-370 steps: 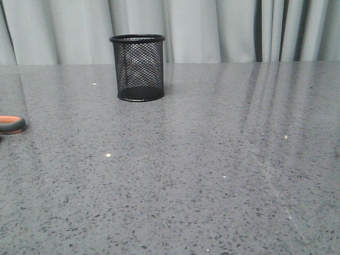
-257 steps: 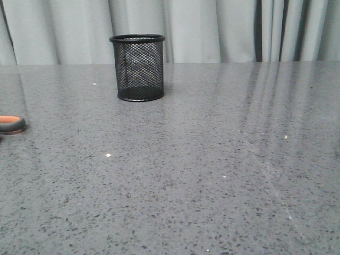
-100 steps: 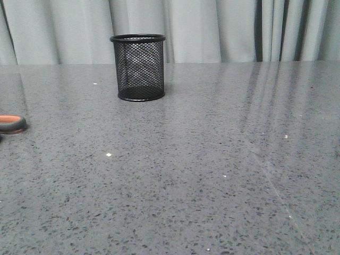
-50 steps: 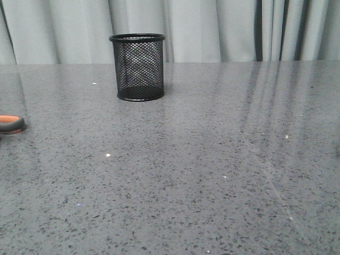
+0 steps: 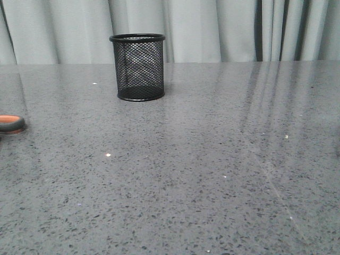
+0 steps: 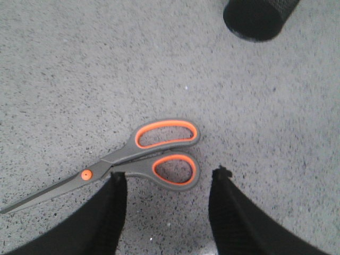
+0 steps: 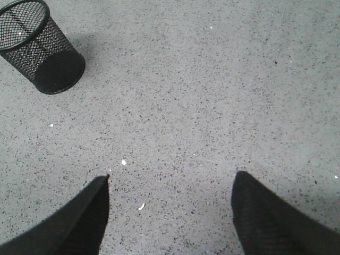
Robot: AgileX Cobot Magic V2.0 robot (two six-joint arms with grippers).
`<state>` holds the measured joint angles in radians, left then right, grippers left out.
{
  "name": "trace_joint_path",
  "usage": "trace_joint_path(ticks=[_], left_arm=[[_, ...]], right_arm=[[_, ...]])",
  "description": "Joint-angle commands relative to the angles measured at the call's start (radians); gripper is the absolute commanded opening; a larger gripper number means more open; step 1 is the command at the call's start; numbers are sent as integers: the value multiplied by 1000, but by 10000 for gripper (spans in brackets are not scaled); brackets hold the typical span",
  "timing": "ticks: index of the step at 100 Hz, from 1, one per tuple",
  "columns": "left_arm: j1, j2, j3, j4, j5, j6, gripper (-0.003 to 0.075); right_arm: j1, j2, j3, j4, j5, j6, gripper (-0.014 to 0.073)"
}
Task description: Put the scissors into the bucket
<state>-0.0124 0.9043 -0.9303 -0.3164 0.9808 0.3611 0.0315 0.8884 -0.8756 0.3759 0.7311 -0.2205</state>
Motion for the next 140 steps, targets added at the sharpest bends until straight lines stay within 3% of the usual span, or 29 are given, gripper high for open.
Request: trace_joint_path(ticks=[1,29,38,62,80,101,140], left_arm=[[2,66,-76,-31,6,57,349],[2,365,-293,-25,298,383,349],[2,421,-336,-16,296,450,349],[2,457,-351,41,296,816,350],[2,457,-338,132,296,848,385],[2,464,-243,150,296,1017,411],[2,531,-230,123,267,1070,411]], right_arm=[[-6,-3,-37,19,-50,-14,447],[-4,-3,-37,19,-50,-15,447],[15,-3,-37,19,-50,-15,447],[87,-3,-37,19,-50,-33,447],[94,-3,-37,19,-50,-33,447],[94,-3,-37,19,-50,-35,447],[130,-3,-37,19,-56,-40,447]])
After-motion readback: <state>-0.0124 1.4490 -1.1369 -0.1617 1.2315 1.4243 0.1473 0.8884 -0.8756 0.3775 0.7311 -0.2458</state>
